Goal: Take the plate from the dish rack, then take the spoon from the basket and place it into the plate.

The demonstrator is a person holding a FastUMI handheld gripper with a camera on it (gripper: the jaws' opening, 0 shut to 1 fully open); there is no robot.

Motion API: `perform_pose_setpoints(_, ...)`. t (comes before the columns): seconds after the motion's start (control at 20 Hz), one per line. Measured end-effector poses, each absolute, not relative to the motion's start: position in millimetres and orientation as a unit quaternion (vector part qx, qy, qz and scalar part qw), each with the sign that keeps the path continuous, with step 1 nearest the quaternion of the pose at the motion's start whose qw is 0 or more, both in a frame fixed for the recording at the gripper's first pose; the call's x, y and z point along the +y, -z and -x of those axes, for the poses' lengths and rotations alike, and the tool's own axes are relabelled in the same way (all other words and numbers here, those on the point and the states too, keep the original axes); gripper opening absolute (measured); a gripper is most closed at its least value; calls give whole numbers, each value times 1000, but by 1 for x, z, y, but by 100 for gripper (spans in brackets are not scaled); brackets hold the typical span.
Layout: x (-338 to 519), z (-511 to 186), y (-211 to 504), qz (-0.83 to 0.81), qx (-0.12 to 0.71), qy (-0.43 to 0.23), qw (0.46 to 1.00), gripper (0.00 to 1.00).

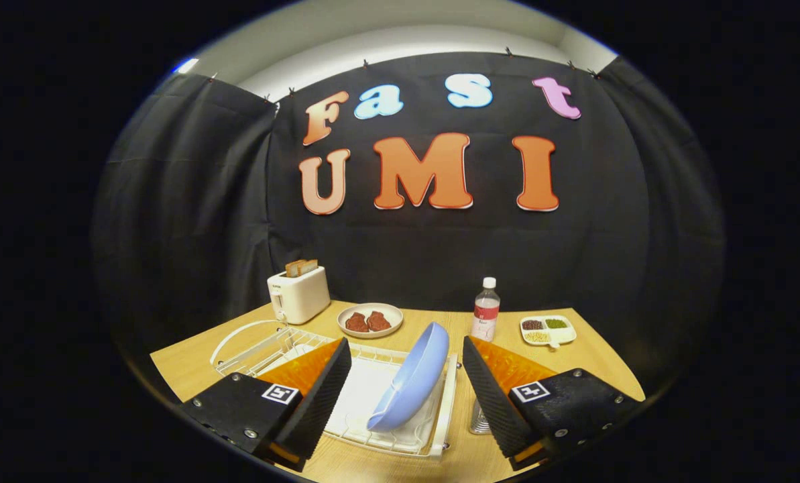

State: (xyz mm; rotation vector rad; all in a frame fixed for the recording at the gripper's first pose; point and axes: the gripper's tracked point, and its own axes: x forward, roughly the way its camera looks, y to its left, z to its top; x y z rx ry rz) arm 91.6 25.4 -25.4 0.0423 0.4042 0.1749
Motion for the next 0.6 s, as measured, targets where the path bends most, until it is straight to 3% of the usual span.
perform_pose_setpoints(0.2, 9, -120, 43, -3, 285, -70, 956, 98)
perform_pose_setpoints(0.6, 29, -139, 108, -57, 458, -68, 885, 86)
